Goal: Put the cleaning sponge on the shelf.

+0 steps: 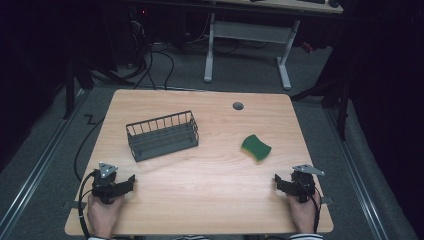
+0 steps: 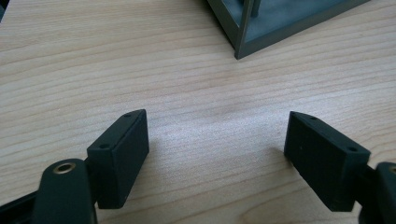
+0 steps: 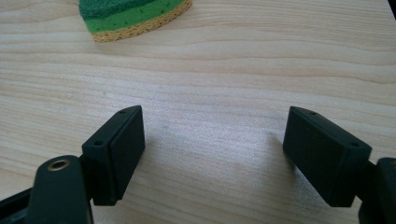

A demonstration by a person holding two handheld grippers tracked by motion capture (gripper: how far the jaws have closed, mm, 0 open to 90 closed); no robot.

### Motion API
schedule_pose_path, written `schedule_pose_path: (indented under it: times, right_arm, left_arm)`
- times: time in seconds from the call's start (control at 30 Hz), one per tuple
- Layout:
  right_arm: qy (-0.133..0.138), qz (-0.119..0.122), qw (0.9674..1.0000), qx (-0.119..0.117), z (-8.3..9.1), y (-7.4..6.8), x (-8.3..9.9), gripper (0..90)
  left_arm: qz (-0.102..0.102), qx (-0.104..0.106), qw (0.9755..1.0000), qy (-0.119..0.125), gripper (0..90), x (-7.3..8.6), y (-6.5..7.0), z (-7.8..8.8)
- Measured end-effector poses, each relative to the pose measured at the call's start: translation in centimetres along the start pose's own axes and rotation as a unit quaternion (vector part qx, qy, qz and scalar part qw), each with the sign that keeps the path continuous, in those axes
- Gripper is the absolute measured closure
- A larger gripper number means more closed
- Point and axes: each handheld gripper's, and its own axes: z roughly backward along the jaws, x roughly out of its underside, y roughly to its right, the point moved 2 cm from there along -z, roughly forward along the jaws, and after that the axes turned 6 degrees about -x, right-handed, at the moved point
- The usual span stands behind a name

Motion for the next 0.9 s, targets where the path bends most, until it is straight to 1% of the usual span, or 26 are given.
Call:
schedule_pose_path:
  times: [0.2,0.33,0.5,0.77,0.9]
  right_arm:
    - [0.000,0.000,1.0000,0.000,0.00,-0.01,0.00,20.5]
    - [0.000,0.003,1.0000,-0.001,0.00,-0.03,0.01,20.2]
    - [0.000,0.003,1.0000,-0.002,0.00,-0.03,0.01,20.3]
    - [-0.001,0.003,1.0000,-0.002,0.00,-0.04,0.01,20.4]
    - [0.000,0.006,1.0000,-0.003,0.03,-0.05,0.01,22.4]
  left_arm:
    - [-0.004,-0.004,1.0000,-0.002,22.6,-0.01,0.08,-0.01]
    - [-0.003,-0.005,1.0000,-0.001,23.0,-0.01,0.06,0.00]
    - [0.003,-0.010,0.9999,0.003,28.1,0.03,-0.02,0.06]
    - [0.001,-0.008,1.0000,0.003,28.0,0.03,0.00,0.08]
    - [0.001,-0.008,1.0000,0.003,28.0,0.03,0.00,0.08]
